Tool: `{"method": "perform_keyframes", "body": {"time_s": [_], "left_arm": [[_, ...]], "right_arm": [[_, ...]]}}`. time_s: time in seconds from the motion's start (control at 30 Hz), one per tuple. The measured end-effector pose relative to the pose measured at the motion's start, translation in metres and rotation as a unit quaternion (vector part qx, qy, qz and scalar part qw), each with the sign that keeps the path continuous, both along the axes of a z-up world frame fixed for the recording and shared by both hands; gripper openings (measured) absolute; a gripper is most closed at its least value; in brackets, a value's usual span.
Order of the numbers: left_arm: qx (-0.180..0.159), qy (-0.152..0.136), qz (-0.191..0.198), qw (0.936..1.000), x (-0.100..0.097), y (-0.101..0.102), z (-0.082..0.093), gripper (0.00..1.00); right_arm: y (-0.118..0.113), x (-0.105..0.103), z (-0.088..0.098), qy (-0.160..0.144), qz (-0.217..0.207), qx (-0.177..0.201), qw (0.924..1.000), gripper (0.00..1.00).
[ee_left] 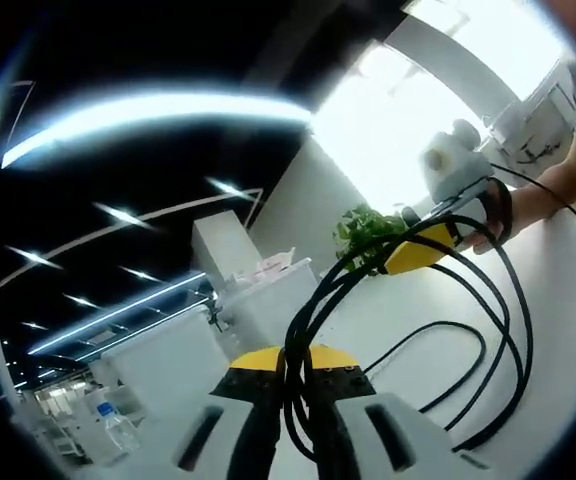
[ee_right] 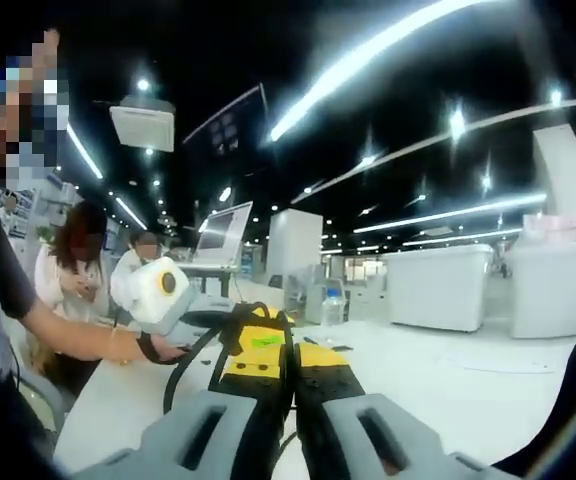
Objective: Coil the Type-C to USB data cable on the desktop and secure it with Velcro straps.
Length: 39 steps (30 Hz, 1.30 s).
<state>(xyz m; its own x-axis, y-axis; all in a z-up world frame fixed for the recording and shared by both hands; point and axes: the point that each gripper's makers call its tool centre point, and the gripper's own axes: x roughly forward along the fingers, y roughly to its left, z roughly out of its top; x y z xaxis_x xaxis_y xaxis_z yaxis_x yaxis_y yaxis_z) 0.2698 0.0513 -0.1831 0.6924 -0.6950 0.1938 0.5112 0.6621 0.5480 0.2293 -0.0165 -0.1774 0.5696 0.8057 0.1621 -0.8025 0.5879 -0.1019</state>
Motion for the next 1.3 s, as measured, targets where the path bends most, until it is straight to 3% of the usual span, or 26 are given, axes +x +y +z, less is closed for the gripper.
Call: {"method": "perform_keyframes", "body": {"time_s": [0.4, 0.87, 1.03, 1.17, 1.3], "left_arm": [[0.033, -0.034, 0.021, 0.9986, 0.0, 0.004, 0.006, 0.05], [0.04, -0.041, 0.027, 0.998, -0.003, 0.006, 0.008, 0.04], [0.041, -0.039, 0.033, 0.9978, -0.001, 0.007, 0.006, 0.04], [0.04, -0.041, 0.036, 0.9977, -0.001, 0.009, 0.007, 0.04], [0.037, -0.043, 0.04, 0.9976, 0.0, 0.011, 0.01, 0.04]], "right_arm": [[0.002, 0.0, -0.004, 0.009, 0.005, -0.004, 0.9999, 0.03], [0.0, 0.0, -0.005, 0.003, -0.012, -0.004, 0.9999, 0.04], [-0.006, -0.001, 0.008, -0.003, -0.011, 0.034, 0.9994, 0.07], [-0.023, 0.013, 0.016, -0.012, -0.054, 0.045, 0.9975, 0.11], [-0.038, 0.03, 0.009, -0.001, -0.094, 0.04, 0.9948, 0.14]]}}
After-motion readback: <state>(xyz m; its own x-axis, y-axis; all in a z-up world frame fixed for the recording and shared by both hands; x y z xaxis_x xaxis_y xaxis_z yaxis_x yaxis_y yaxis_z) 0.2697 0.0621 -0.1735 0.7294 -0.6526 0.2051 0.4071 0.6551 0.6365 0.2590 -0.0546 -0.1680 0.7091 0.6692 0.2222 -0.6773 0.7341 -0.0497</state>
